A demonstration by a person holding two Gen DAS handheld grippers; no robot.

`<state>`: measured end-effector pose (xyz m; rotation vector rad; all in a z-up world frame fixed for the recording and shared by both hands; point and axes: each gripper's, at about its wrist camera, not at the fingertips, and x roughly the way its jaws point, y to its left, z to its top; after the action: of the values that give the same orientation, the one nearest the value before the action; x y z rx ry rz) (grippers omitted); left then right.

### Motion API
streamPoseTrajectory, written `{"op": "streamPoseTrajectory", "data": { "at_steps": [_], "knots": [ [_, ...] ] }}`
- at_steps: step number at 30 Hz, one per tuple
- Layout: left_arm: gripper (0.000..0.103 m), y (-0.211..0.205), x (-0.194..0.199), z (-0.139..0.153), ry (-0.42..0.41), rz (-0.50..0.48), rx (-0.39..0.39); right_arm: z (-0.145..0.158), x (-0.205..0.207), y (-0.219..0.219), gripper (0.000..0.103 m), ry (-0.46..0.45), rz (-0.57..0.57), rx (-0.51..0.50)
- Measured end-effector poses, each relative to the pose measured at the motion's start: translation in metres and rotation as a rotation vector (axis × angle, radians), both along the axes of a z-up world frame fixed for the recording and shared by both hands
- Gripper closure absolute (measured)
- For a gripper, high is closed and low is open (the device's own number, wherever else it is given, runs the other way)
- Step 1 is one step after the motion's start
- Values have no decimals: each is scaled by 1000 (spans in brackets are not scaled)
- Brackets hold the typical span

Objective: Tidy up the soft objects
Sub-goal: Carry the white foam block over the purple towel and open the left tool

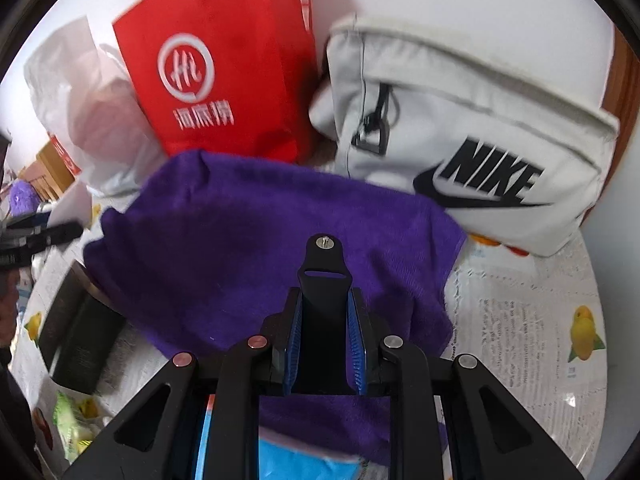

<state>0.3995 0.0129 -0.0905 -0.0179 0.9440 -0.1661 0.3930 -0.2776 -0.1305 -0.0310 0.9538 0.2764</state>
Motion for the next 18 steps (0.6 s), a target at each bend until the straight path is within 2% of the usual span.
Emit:
{"op": "streamPoseTrajectory", "data": {
  "at_steps": [8,18],
  "knots": [
    [20,-25,62,-24,69,-43,-17,-19,11,-7,81,72,4,10],
    [19,-45,108,-51,172,-51,50,-31,15,-11,80,107,10,-13]
  ]
}}
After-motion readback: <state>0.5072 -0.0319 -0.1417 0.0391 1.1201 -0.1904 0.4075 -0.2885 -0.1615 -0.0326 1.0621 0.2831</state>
